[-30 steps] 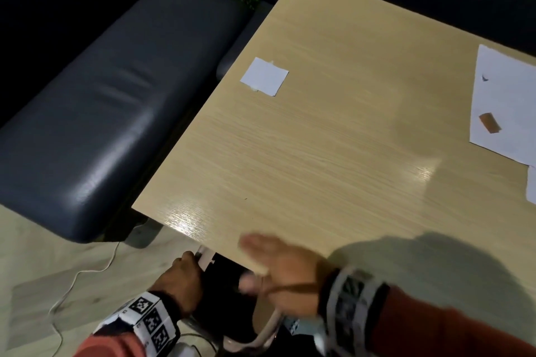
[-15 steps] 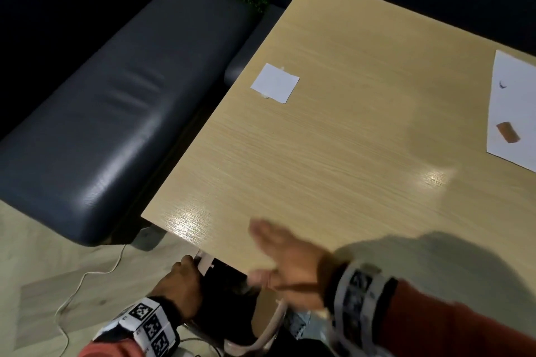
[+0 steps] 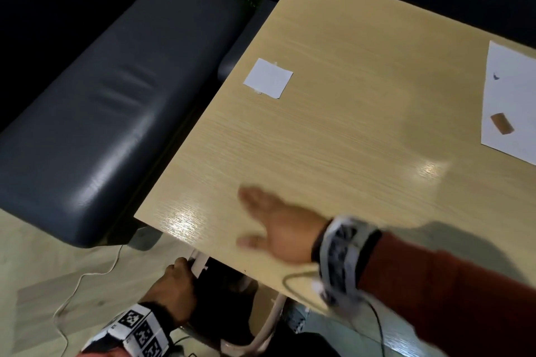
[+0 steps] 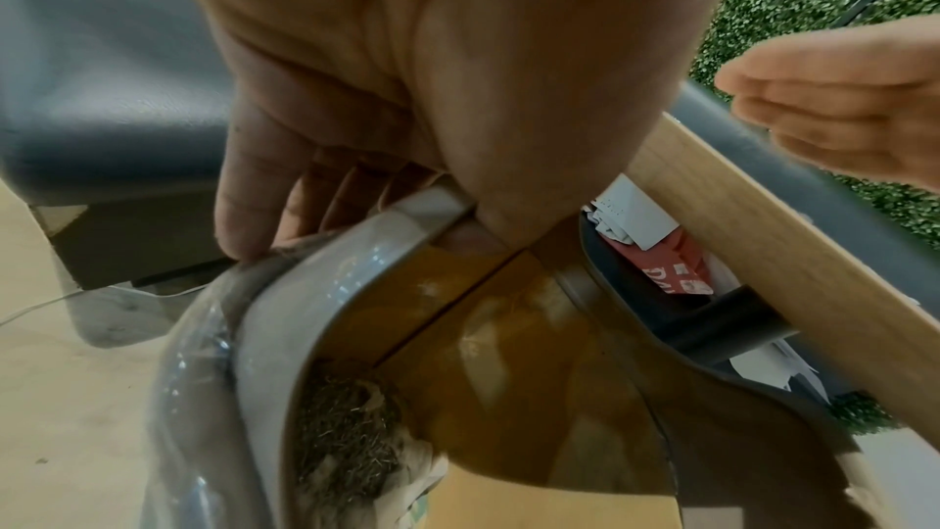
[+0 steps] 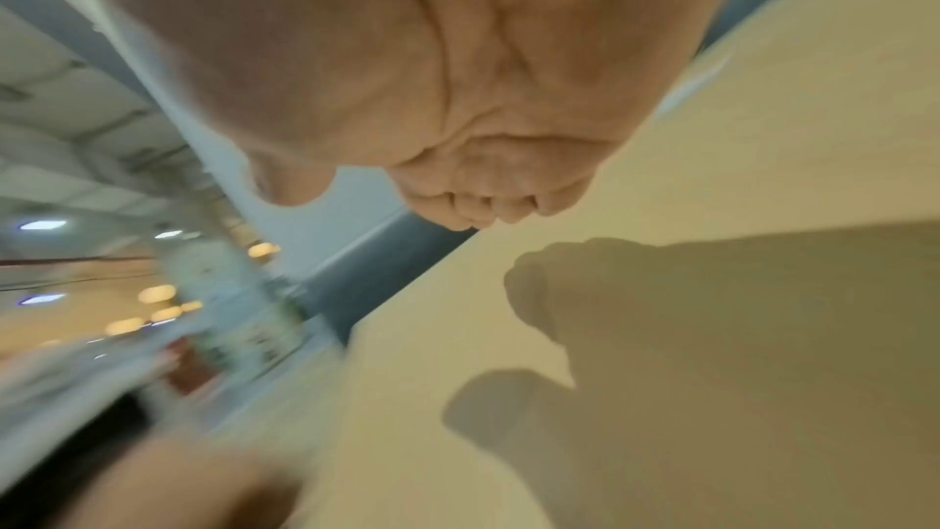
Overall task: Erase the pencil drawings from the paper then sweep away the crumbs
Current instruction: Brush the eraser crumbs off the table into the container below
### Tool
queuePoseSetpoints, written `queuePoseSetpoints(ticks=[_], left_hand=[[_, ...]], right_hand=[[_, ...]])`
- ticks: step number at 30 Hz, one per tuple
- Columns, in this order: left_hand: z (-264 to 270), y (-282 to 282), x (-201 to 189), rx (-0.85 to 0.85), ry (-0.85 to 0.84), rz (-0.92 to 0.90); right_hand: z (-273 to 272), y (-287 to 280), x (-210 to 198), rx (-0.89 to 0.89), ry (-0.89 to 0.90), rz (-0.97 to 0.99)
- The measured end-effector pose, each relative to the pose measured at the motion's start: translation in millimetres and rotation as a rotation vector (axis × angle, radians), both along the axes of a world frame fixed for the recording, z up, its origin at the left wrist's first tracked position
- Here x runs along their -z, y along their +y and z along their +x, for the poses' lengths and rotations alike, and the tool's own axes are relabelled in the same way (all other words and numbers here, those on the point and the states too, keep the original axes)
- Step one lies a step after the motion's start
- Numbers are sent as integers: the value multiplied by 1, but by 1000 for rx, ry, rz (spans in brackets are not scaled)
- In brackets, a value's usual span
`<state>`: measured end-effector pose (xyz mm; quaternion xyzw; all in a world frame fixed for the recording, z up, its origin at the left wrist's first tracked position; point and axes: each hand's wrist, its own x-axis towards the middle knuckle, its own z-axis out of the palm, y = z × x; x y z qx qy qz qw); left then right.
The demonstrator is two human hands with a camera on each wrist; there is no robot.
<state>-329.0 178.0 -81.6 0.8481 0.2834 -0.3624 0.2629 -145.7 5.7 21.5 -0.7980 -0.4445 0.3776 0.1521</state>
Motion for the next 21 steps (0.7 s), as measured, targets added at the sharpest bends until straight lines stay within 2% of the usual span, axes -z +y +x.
queuePoseSetpoints(ticks=[2, 4, 6, 9, 10, 11, 13, 16, 19, 20, 21], left_hand=[[-1, -3, -3, -22, -4, -7], [-1, -4, -7, -26, -5, -5], [-2, -4, -8, -25, -7, -13], [-2, -4, -6, -26, 3, -10], [-1, -4, -4, -31, 5, -8], [-2, -4, -3, -37, 8, -9], [-2, -4, -1, -33, -5, -11], [-3, -1, 2, 0, -5, -18], [-4, -2, 5, -18, -18, -20], [-4, -2, 7, -30, -29, -23], [-5, -2, 9, -35, -28, -22]], right_hand=[[51, 13, 4, 162, -128, -78], [64, 18, 11, 190, -151, -156], [40, 13, 22, 71, -155, -203], [-43, -5, 40, -141, -118, -129], [-74, -16, 60, -217, -130, -96], [-93, -27, 75, -262, -53, -169], [-100, -32, 65, -332, 12, -195], [-57, -36, 33, -132, -62, 93], [-21, -44, 29, 84, -122, -6], [-30, -40, 32, 93, -129, -19], [-47, -36, 42, 30, -113, -45]])
